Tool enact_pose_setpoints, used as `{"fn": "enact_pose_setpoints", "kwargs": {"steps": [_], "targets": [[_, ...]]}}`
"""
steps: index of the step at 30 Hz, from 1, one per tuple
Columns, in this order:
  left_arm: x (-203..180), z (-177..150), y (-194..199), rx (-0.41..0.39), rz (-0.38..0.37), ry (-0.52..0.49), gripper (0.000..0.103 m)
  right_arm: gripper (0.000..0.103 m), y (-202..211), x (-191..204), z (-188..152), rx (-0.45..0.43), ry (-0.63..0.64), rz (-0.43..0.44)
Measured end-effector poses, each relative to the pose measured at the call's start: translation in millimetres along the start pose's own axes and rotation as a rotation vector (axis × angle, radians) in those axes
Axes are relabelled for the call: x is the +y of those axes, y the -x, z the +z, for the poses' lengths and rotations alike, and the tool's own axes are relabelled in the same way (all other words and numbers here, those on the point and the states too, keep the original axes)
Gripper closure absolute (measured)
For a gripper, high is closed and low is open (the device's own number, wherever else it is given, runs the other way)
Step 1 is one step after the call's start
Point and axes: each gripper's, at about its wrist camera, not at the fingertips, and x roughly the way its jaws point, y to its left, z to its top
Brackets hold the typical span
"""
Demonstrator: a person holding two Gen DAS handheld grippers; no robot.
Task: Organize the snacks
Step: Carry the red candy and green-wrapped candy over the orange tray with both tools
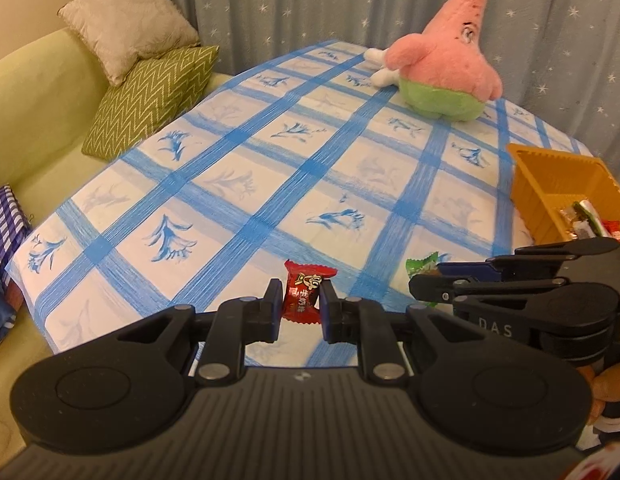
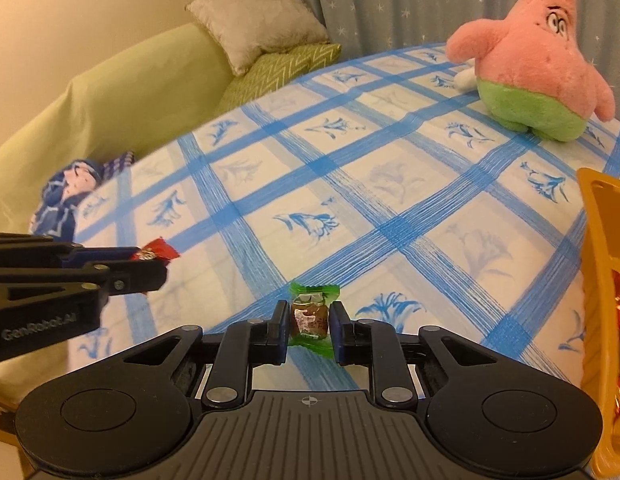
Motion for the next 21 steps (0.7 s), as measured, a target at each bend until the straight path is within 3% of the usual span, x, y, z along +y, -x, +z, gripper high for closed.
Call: {"fn": "enact_pose_setpoints", "kwargs": {"steps": [10,21], "targets": [[-56.0,9.9,25.7,-0.047,-0.117,-0.075,0.086,0.082,76.3,-33.1,-19.4,-0.061,-0.133,0.037],[-154.7,24.3,31.0,-0.076,-0.268,-0.215,0.086,0.082,168.1,-121.5,-52.8,-0.149,-0.288,-0.129]]}}
